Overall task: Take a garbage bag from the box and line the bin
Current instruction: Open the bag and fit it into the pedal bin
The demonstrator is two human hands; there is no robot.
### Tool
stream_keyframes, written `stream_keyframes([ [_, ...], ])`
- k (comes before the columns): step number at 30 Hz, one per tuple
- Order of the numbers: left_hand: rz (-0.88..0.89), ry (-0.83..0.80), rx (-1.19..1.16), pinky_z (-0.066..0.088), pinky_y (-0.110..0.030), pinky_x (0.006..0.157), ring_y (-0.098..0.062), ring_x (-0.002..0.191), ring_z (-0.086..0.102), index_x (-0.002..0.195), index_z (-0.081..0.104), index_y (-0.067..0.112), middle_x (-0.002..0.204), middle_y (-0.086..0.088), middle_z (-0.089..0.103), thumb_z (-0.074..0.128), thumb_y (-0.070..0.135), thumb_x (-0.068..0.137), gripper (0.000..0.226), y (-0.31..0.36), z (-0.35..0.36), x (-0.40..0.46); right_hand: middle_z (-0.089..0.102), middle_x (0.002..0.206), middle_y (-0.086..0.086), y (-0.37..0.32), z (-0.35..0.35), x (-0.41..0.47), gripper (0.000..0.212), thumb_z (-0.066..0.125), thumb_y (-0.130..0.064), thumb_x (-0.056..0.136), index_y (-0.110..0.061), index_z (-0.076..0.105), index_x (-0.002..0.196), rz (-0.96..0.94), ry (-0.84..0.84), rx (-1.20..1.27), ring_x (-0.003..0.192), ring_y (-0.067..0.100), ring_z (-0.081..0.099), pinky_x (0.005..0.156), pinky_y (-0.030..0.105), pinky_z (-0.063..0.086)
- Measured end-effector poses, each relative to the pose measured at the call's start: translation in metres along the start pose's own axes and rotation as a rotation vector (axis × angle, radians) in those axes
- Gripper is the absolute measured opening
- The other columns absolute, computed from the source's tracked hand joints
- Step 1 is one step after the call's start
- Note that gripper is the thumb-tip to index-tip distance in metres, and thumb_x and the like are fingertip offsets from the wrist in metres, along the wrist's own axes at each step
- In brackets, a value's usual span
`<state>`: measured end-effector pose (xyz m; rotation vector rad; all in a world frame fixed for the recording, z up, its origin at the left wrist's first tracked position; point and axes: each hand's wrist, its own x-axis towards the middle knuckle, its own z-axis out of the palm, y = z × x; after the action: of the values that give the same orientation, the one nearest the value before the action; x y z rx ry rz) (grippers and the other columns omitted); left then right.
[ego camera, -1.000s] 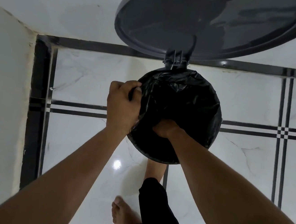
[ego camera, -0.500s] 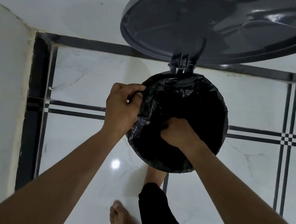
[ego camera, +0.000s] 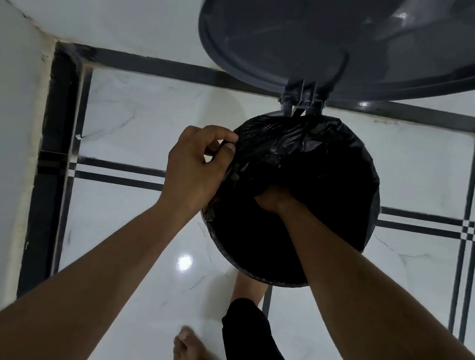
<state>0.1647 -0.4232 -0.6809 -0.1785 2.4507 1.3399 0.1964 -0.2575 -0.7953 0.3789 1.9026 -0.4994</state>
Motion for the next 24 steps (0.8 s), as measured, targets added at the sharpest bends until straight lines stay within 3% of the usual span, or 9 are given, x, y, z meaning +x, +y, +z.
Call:
stream_keyframes([
  [3,-0.021,-0.001,0.014,0.039,0.001,0.074,0.001,0.092,0.062,0.104,0.070,0.037,0.105,0.006,0.066,0.068,0.034,0.094,0.010,0.012,-0.002,0.007,0.048,0.153,0.014,-0.001,-0.014,-0.044,0.043,0.038,-0.020,0.108,-0.008,0.048,0.148,-0.005,0.073,-0.043,0.138,0.031,0.048,0.111,0.033,0.039],
  [6,-0.004,-0.047,0.050,0.037,-0.001,0.074,-0.002,0.091,0.064,0.113,0.070,0.040,0.110,0.008,0.067,0.069,0.045,0.092,0.021,0.024,-0.001,0.025,0.061,0.132,0.018,0.013,-0.028,-0.089,0.034,0.046,-0.011,0.102,-0.002,0.058,0.133,0.039,0.158,-0.095,0.123,0.034,0.059,0.096,0.032,0.047],
  [10,0.052,-0.144,0.155,0.033,0.001,0.079,-0.002,0.092,0.065,0.114,0.074,0.040,0.108,0.014,0.072,0.069,0.048,0.092,0.024,0.038,0.008,0.051,0.064,0.124,0.021,0.040,-0.055,-0.112,0.029,0.050,-0.010,0.097,0.002,0.061,0.121,0.022,0.250,-0.224,0.117,0.038,0.061,0.097,0.036,0.051],
  [12,0.076,-0.177,0.190,0.033,0.006,0.075,0.004,0.080,0.063,0.110,0.078,0.035,0.103,0.011,0.076,0.076,0.040,0.089,0.021,0.043,0.011,0.057,0.065,0.124,0.018,0.045,-0.058,-0.107,0.030,0.051,-0.015,0.096,-0.004,0.063,0.120,-0.020,0.190,-0.195,0.118,0.035,0.061,0.098,0.034,0.050],
  [14,0.102,-0.182,0.215,0.042,0.000,0.080,0.004,0.076,0.063,0.109,0.079,0.032,0.099,0.010,0.076,0.079,0.033,0.088,0.021,0.044,0.011,0.060,0.064,0.129,0.016,0.037,-0.047,-0.096,0.033,0.052,-0.024,0.098,-0.007,0.064,0.125,-0.104,0.086,-0.141,0.121,0.032,0.059,0.097,0.030,0.045],
  [17,0.177,-0.150,0.254,0.052,-0.019,0.088,-0.005,0.081,0.064,0.112,0.080,0.030,0.100,0.009,0.072,0.080,0.032,0.087,0.025,0.043,0.010,0.057,0.052,0.149,0.014,0.025,-0.012,-0.055,0.044,0.044,-0.027,0.106,-0.009,0.055,0.144,-0.193,-0.042,-0.233,0.136,0.030,0.050,0.113,0.033,0.036],
  [21,0.302,-0.106,0.321,0.050,-0.019,0.090,-0.007,0.082,0.066,0.115,0.080,0.029,0.105,0.009,0.072,0.077,0.036,0.090,0.026,0.036,0.010,0.055,0.025,0.167,0.009,0.030,0.016,0.005,0.062,0.038,-0.042,0.104,-0.021,0.027,0.161,-0.066,-0.017,-0.389,0.152,0.033,0.027,0.123,0.048,0.026],
  [24,0.298,-0.060,0.274,0.048,-0.011,0.086,0.000,0.077,0.066,0.102,0.083,0.032,0.092,0.015,0.075,0.076,0.037,0.090,0.015,0.035,0.010,0.057,0.019,0.169,0.009,0.040,0.027,0.021,0.062,0.037,-0.042,0.106,-0.020,0.021,0.162,-0.006,-0.088,-0.434,0.154,0.035,0.020,0.122,0.052,0.025],
])
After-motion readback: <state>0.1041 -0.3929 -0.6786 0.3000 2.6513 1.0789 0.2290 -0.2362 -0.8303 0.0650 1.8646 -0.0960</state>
